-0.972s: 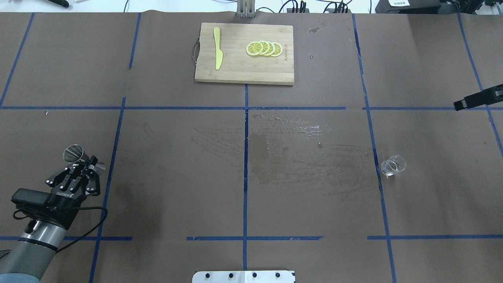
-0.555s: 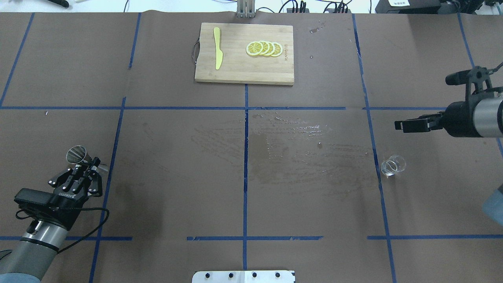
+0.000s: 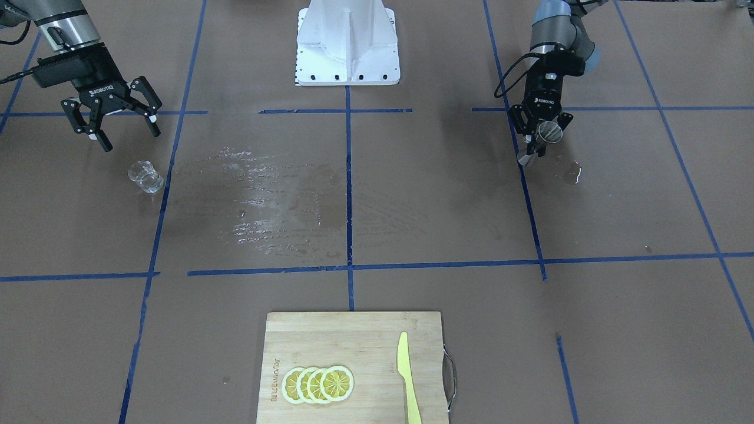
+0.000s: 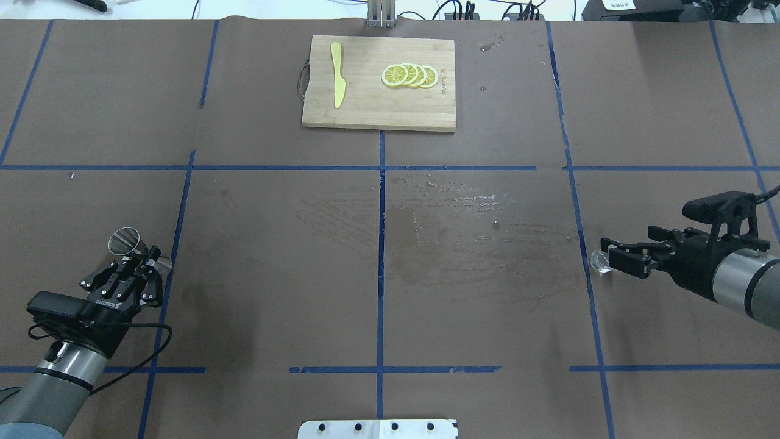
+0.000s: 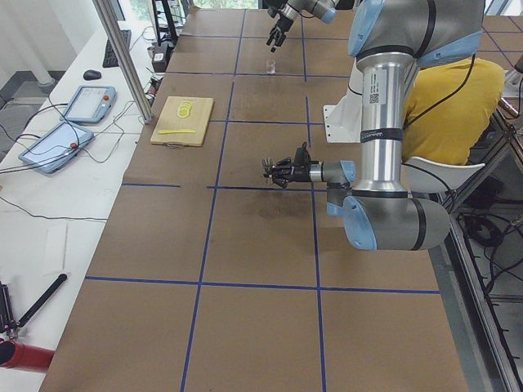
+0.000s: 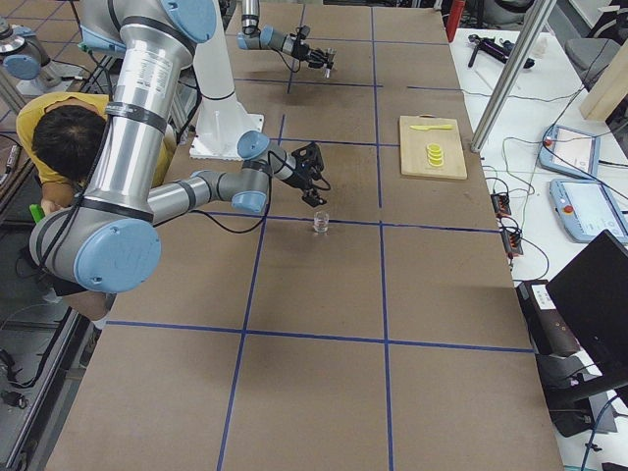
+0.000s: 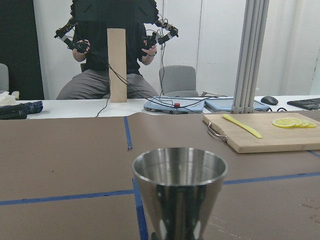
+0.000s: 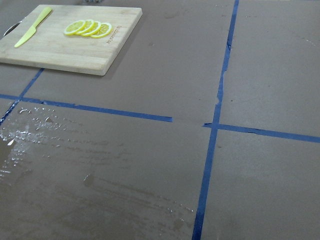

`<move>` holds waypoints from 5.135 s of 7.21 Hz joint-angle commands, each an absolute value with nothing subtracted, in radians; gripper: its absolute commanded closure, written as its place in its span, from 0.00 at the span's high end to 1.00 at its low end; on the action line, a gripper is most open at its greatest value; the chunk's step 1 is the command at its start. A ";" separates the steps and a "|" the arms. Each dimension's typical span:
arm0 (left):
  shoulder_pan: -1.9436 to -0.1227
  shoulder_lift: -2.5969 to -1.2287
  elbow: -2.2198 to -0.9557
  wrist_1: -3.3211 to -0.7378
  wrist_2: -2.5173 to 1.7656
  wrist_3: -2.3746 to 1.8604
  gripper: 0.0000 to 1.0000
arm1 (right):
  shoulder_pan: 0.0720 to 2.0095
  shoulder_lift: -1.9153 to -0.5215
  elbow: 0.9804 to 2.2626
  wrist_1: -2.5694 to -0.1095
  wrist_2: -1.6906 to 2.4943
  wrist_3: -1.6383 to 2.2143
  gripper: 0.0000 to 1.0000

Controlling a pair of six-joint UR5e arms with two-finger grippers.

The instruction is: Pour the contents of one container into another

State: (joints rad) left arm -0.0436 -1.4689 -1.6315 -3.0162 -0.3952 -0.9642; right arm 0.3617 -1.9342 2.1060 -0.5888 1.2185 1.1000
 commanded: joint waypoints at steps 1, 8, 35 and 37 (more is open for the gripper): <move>-0.043 -1.470 -1.634 -3.022 -0.393 -0.948 0.00 | 0.114 -1.967 2.096 -0.564 0.818 1.187 0.99; -0.104 -1.721 -1.632 -3.017 -0.525 -0.574 0.00 | -0.109 -1.870 1.798 -0.525 0.310 1.436 1.00; -0.195 -1.939 -1.577 -2.991 -0.886 -0.333 0.00 | 0.133 -1.657 1.738 -0.472 0.550 1.100 0.07; -0.195 -2.020 -1.568 -2.994 -1.007 -0.382 0.00 | 0.176 -1.535 1.782 -0.476 0.578 0.937 0.04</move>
